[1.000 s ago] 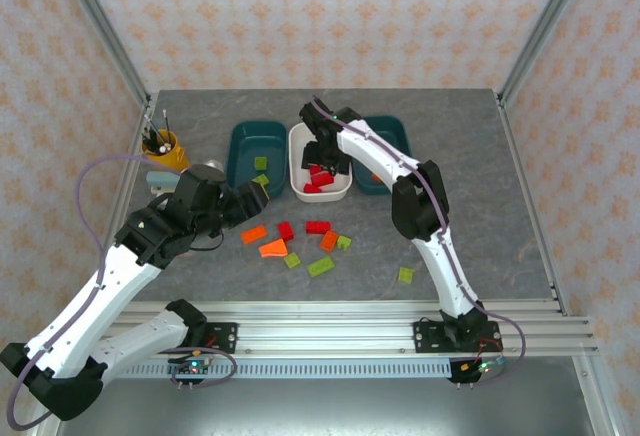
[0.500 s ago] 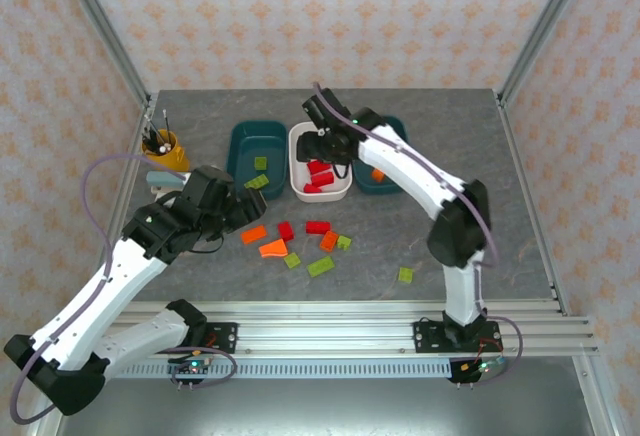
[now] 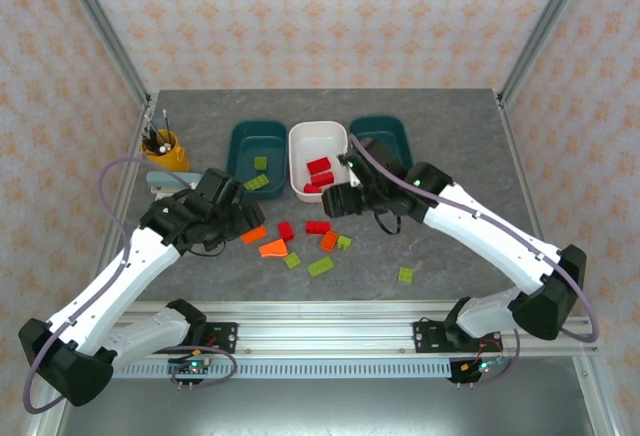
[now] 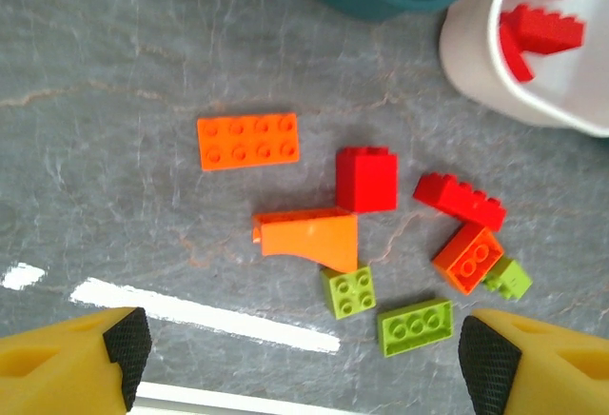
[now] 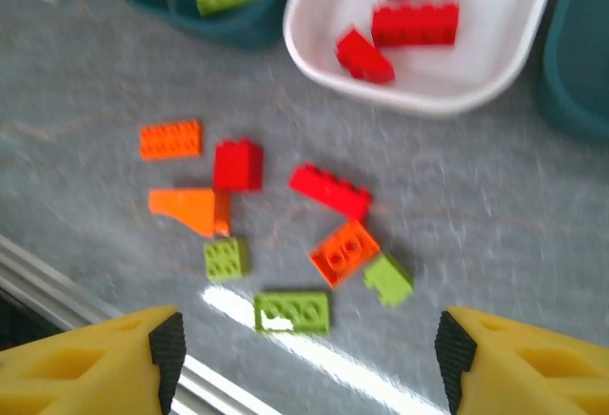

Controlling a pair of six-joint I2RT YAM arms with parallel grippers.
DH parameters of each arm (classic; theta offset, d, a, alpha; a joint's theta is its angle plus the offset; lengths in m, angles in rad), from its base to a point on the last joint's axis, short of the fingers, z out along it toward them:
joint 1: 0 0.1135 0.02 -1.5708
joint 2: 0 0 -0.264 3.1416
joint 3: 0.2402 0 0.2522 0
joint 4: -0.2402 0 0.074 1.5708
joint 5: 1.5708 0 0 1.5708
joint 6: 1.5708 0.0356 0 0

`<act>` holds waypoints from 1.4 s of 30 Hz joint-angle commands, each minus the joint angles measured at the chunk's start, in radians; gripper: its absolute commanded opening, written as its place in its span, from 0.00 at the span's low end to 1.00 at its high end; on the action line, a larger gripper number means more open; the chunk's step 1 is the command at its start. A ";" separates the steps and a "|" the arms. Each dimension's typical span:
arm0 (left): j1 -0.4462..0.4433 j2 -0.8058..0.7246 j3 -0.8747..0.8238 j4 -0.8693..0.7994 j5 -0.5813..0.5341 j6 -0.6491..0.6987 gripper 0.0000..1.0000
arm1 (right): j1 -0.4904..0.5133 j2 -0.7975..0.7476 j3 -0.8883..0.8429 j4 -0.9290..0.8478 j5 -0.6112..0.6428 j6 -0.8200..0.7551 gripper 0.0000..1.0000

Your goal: Sort the legos into containers by color

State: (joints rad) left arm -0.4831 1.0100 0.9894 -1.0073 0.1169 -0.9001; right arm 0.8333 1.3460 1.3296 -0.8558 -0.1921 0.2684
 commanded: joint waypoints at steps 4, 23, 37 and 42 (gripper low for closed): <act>-0.008 0.021 -0.044 0.059 0.137 0.013 0.84 | 0.003 -0.118 -0.145 -0.022 0.025 0.106 0.71; -0.406 0.594 0.243 0.126 0.102 0.386 0.76 | 0.002 -0.456 -0.339 -0.122 0.050 0.331 0.71; -0.427 0.820 0.281 0.146 0.133 0.659 0.64 | 0.003 -0.622 -0.427 -0.126 0.048 0.443 0.72; -0.427 0.848 0.276 0.146 0.145 0.687 0.64 | 0.002 -0.616 -0.423 -0.121 0.063 0.443 0.72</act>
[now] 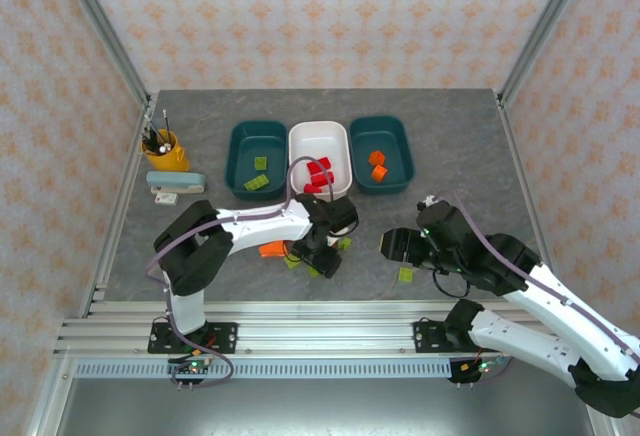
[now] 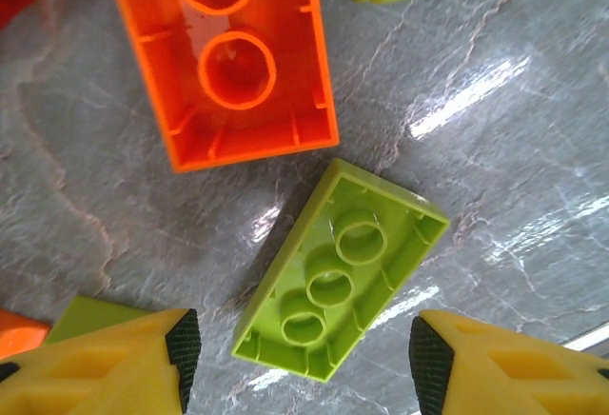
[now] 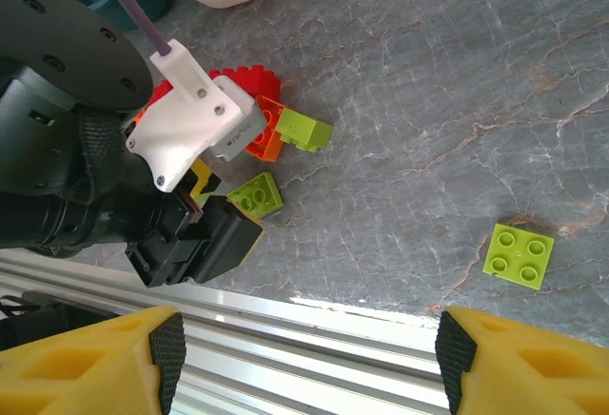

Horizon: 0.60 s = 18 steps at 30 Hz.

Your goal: Sort the legos into containers by color

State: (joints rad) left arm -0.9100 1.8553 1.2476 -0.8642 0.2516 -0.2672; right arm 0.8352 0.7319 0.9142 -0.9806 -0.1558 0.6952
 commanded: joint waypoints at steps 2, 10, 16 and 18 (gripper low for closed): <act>0.000 0.009 0.014 0.008 0.015 0.061 0.67 | 0.001 0.005 -0.008 0.008 0.029 0.016 0.72; -0.004 0.047 0.009 0.034 0.007 0.065 0.59 | 0.001 0.049 -0.003 0.031 0.019 0.004 0.72; -0.016 0.078 -0.004 0.064 -0.031 0.047 0.41 | 0.001 0.067 0.005 0.036 0.026 -0.006 0.72; -0.016 0.072 -0.008 0.072 -0.039 0.039 0.36 | 0.000 0.071 0.008 0.036 0.028 -0.008 0.72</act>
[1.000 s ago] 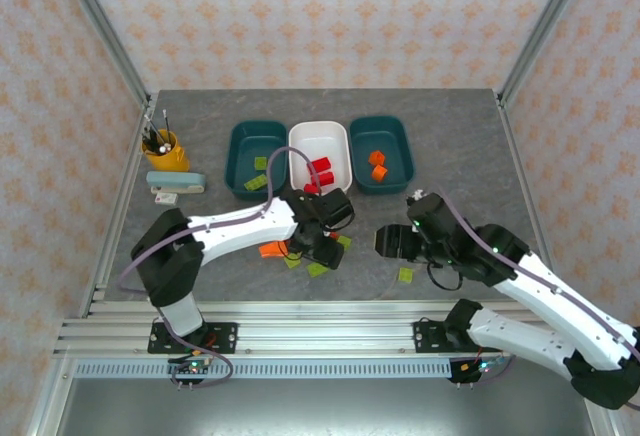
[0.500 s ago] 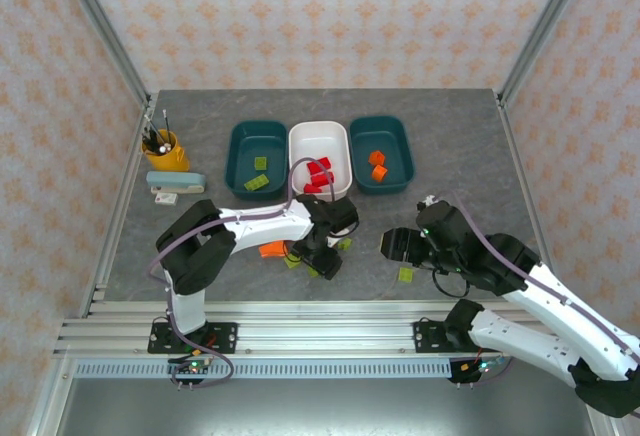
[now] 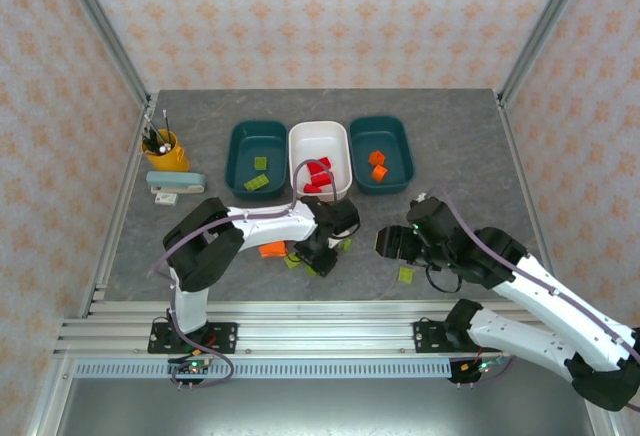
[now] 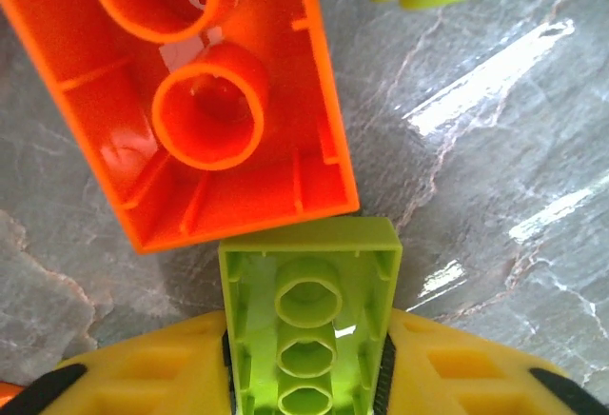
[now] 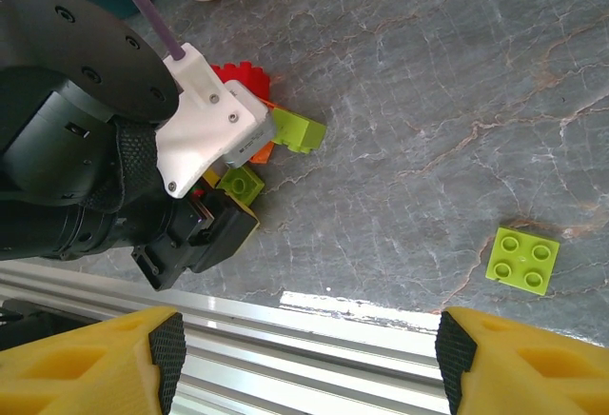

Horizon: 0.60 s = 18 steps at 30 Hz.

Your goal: Sort the legos into containers by color

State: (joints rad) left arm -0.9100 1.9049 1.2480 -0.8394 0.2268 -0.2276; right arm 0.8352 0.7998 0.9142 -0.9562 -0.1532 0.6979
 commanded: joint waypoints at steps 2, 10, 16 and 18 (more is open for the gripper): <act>-0.015 0.011 -0.013 0.049 -0.030 -0.011 0.34 | -0.001 0.008 0.013 0.011 0.027 -0.016 0.72; 0.051 -0.220 -0.013 -0.018 -0.068 -0.102 0.32 | -0.002 0.041 0.079 0.056 0.020 -0.062 0.72; 0.267 -0.347 0.019 -0.041 -0.017 -0.162 0.33 | -0.001 0.123 0.114 0.256 -0.027 -0.113 0.72; 0.342 -0.346 0.045 -0.038 -0.014 -0.169 0.33 | -0.001 0.174 0.129 0.346 -0.041 -0.130 0.73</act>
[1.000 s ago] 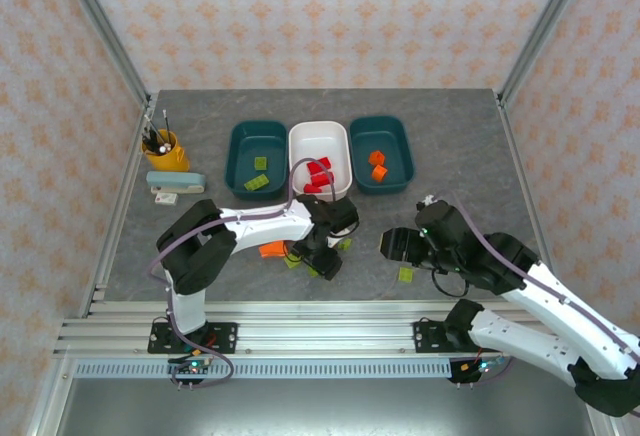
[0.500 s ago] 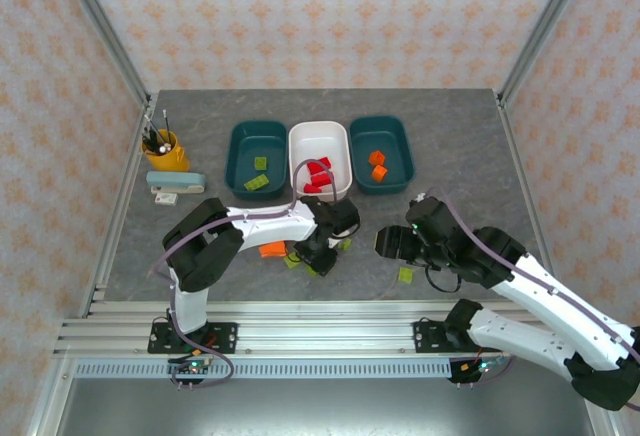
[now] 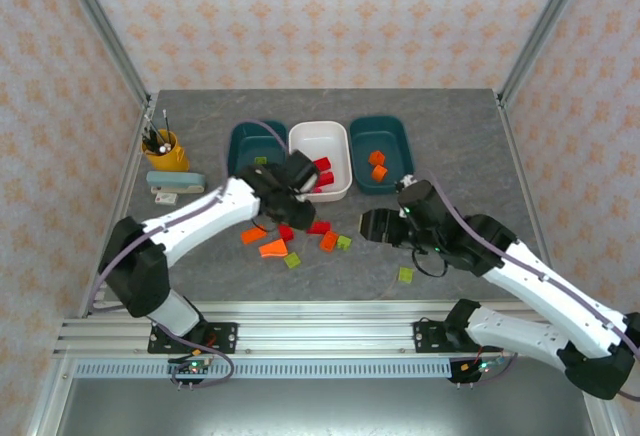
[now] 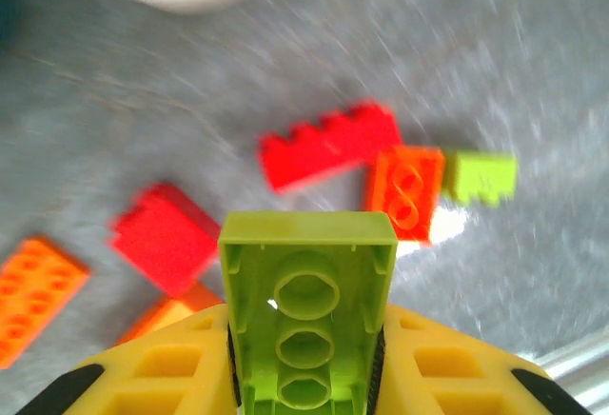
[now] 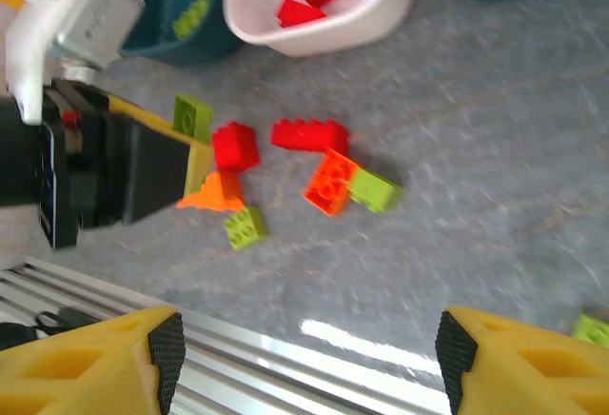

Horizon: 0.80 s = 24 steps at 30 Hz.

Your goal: Sort the legos into containers by color

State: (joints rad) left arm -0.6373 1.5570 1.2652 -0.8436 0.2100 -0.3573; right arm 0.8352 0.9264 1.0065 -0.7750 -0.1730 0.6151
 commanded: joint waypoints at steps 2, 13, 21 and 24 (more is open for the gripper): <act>0.156 0.026 0.066 -0.024 0.016 -0.048 0.33 | -0.001 0.117 0.072 0.224 -0.030 -0.063 0.73; 0.413 0.428 0.443 -0.027 0.088 -0.050 0.33 | -0.039 0.469 0.341 0.256 -0.102 -0.097 0.73; 0.437 0.609 0.608 -0.076 0.108 -0.022 0.35 | -0.068 0.545 0.380 0.257 -0.146 -0.076 0.73; 0.438 0.629 0.606 -0.076 0.107 -0.022 0.39 | -0.076 0.560 0.376 0.254 -0.161 -0.068 0.73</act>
State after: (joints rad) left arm -0.2085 2.1876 1.8389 -0.8711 0.3080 -0.3954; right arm 0.7681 1.4727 1.3521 -0.5297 -0.3119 0.5377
